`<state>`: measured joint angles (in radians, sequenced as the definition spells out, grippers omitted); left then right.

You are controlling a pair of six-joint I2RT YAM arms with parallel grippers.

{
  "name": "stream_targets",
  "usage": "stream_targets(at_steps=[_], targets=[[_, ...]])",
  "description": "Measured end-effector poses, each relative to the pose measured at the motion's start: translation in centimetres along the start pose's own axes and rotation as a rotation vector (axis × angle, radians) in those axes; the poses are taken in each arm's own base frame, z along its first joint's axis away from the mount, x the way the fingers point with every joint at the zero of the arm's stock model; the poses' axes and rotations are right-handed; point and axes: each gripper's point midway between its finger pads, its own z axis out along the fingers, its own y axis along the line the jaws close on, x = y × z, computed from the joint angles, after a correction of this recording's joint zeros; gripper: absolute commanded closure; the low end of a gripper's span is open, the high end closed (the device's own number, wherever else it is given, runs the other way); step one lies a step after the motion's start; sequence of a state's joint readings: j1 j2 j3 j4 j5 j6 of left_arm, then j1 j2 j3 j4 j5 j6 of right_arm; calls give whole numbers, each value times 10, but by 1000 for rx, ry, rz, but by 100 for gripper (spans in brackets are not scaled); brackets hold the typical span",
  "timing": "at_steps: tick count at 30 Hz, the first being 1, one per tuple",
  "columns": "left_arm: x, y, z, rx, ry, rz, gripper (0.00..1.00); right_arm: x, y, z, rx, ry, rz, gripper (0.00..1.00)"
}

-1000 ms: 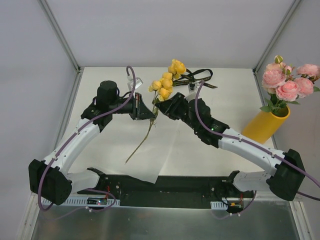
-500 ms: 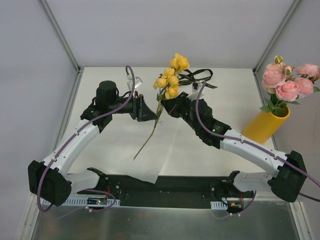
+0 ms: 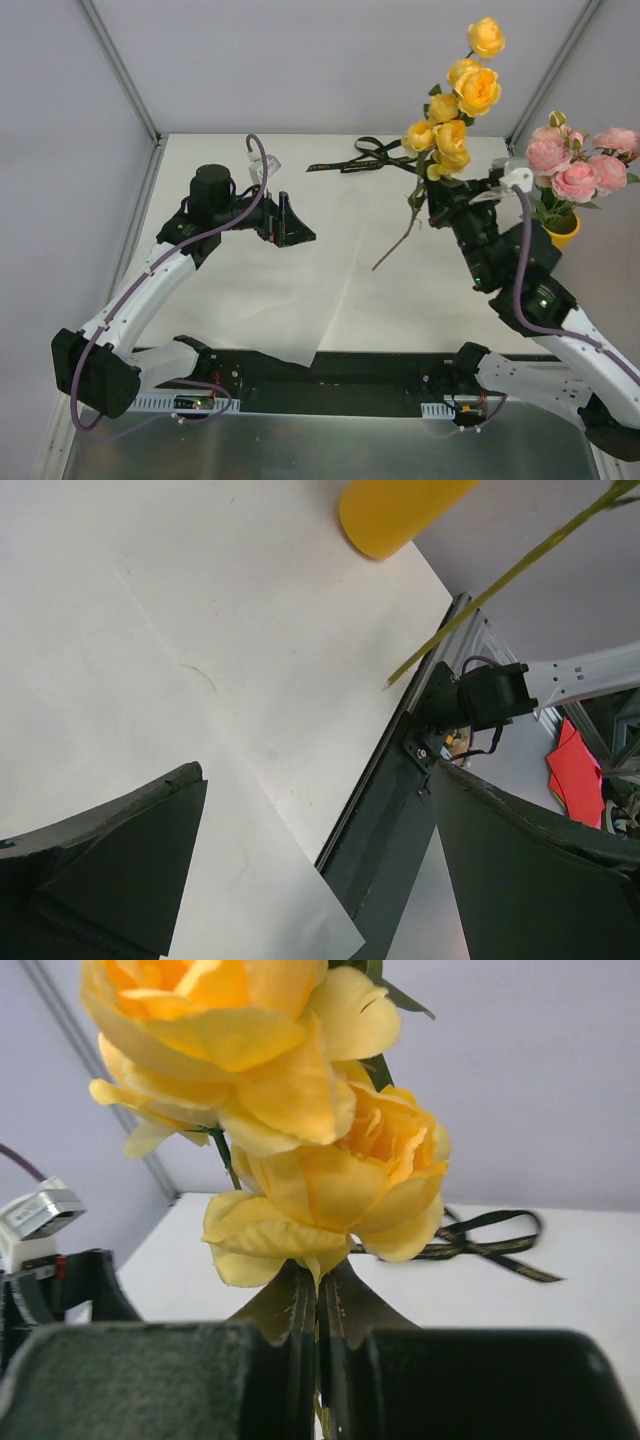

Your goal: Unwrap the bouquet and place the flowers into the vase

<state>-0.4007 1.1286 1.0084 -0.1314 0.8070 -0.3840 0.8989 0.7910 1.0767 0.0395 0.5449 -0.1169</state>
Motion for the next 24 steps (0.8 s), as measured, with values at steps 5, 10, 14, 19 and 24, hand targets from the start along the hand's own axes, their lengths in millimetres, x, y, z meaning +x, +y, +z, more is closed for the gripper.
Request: stream_targets(at_steps=[5,10,14,19,24], targets=[[2,2,0,-11,7,-2,1,-46,-44,-35,116,-30,-209,100],[4,3,-1,-13,12,-7,1,-78,-85,-62,268,-50,-422,100],[4,3,-1,-14,13,-7,1,-91,-111,-75,395,-46,-606,100],[4,3,0,-13,14,-8,1,-112,-119,-80,454,-82,-727,100],[4,3,0,-14,15,-9,1,-123,-120,-68,522,-59,-834,100]])
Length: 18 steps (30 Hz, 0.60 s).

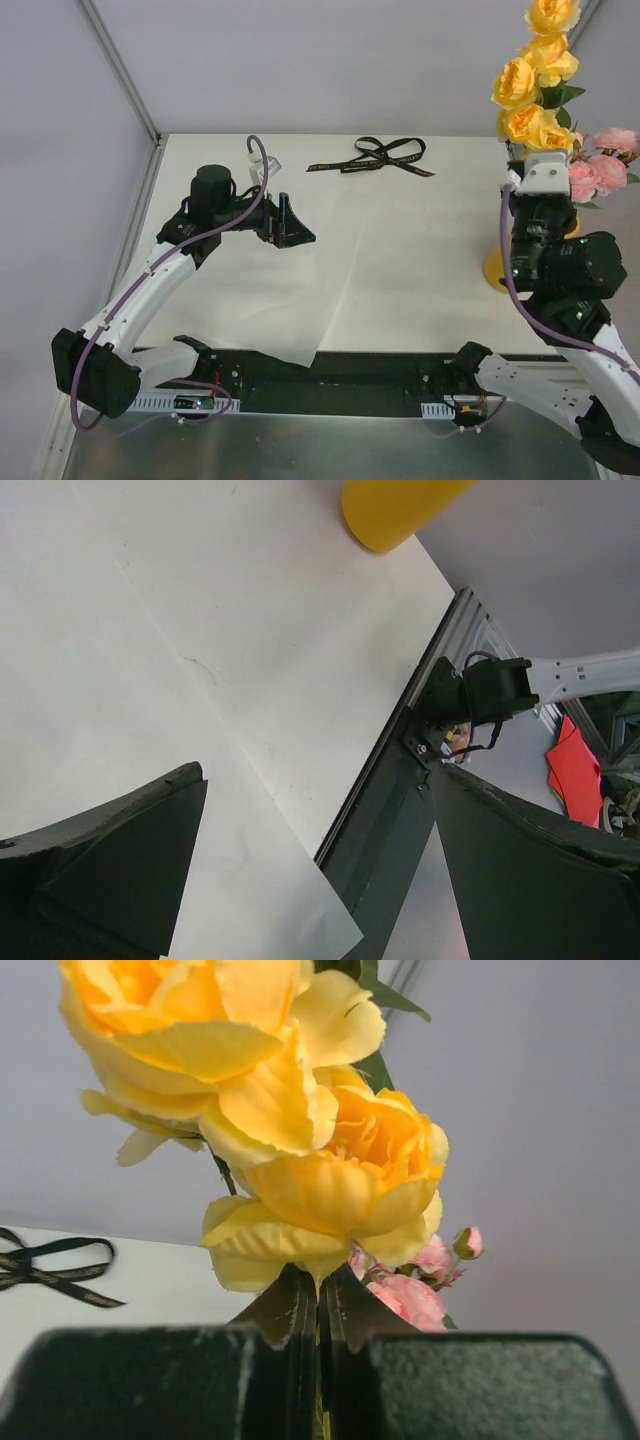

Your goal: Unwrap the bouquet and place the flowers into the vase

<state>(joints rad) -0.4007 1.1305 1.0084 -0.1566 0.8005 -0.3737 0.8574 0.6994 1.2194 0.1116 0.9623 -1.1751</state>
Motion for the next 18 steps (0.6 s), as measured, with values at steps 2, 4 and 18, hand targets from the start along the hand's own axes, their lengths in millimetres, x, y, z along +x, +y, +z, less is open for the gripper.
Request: stream_targets(at_steps=[2,4,18], targets=[[0,0,0,0,0,0,1,7,0,10,43,38,-61,100],[0,0,0,0,0,0,1,21,-7,21,105,97,-123,100],[0,0,0,0,0,0,1,10,-49,37,194,119,-30,100]])
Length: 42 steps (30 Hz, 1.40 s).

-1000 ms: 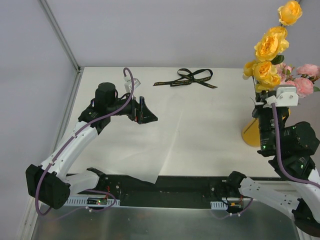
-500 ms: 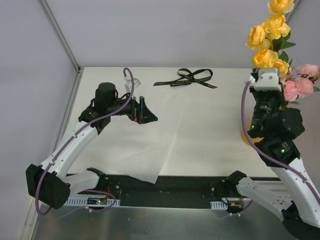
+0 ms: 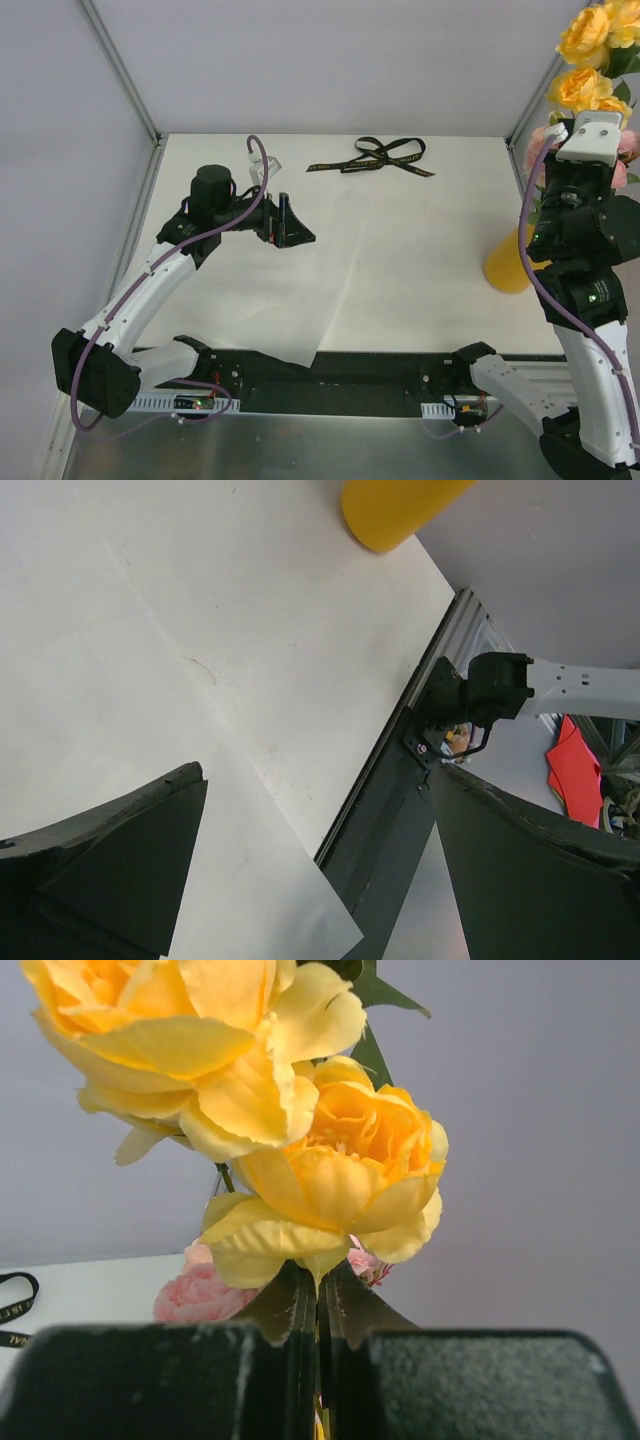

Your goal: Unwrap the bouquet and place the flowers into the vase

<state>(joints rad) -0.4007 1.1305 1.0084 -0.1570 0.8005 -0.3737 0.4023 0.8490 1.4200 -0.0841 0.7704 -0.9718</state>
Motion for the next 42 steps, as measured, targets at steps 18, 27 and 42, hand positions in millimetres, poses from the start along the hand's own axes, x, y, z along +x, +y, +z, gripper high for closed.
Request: stream_targets(at_steps=[18,27,42], targets=[[1,0,-1,-2,2,9,1,15,-22,52,110,12,82,100],[1,-1,-2,-8,-1,23,1,-1,-39,57,141,-25,163,100],[-1,-2,-5,-19,-17,43,1,44,-31,66,151,48,179,100]])
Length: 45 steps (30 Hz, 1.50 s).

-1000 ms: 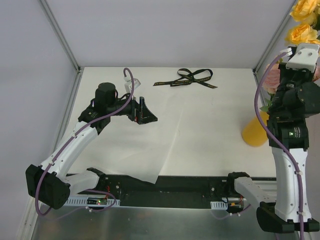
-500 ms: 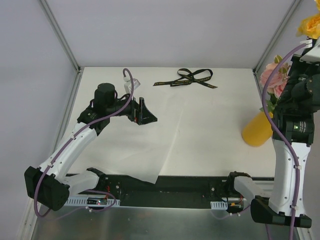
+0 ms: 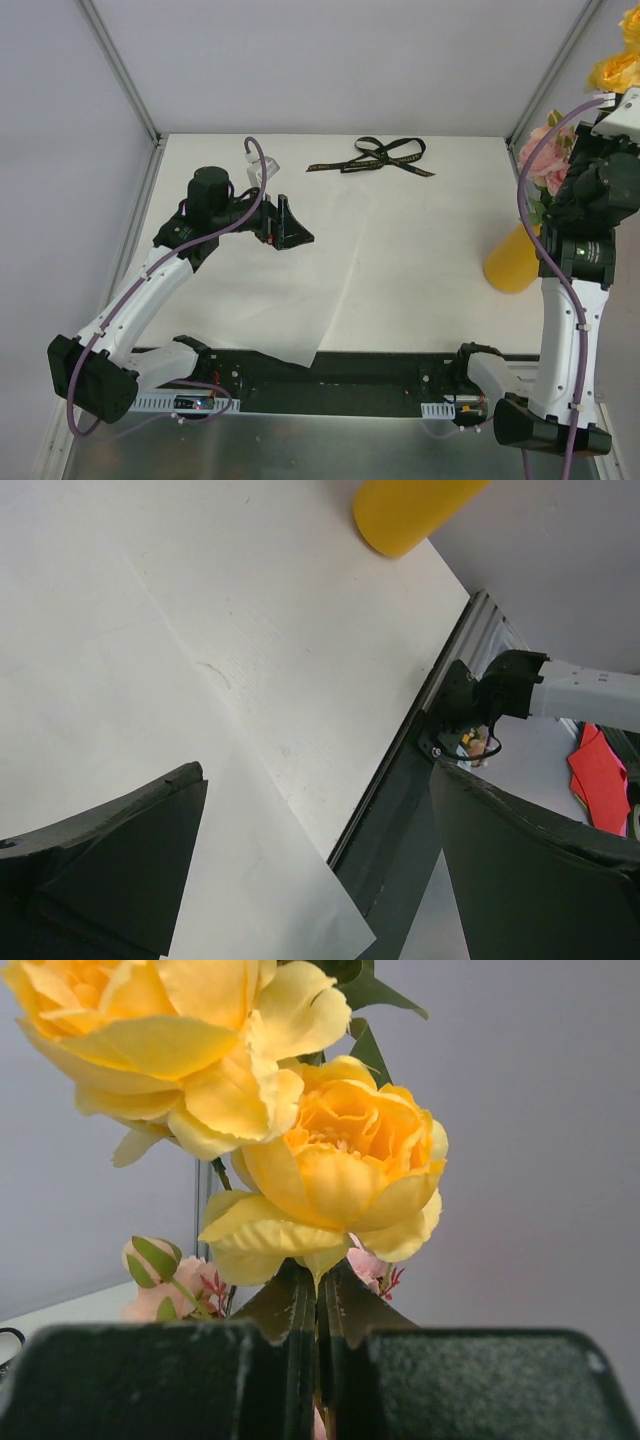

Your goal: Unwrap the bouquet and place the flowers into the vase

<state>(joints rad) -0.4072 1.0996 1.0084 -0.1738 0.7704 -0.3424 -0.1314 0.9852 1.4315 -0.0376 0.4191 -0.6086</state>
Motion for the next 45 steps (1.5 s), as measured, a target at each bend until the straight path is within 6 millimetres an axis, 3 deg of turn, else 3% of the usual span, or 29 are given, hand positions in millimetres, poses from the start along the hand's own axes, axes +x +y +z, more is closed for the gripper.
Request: stream_targets(at_steps=[7,18,30,34,39,42,45], targets=[[1,10,4,-30,6,2,1,29,0,-16,-4,32,0,100],[1,15,5,-50,1,4,1,53,-7,-28,34,62,9,100],[1,15,5,-51,1,3,1,95,-5,-50,48,130,55,88],[1,15,5,-51,1,3,1,114,-2,-62,42,179,83,78],[1,15,5,-51,1,3,1,127,-1,-75,32,248,110,56],[1,15,5,-51,1,3,1,124,-2,-85,15,294,135,38],[1,15,5,-52,1,3,1,116,-1,-97,-21,328,168,28]])
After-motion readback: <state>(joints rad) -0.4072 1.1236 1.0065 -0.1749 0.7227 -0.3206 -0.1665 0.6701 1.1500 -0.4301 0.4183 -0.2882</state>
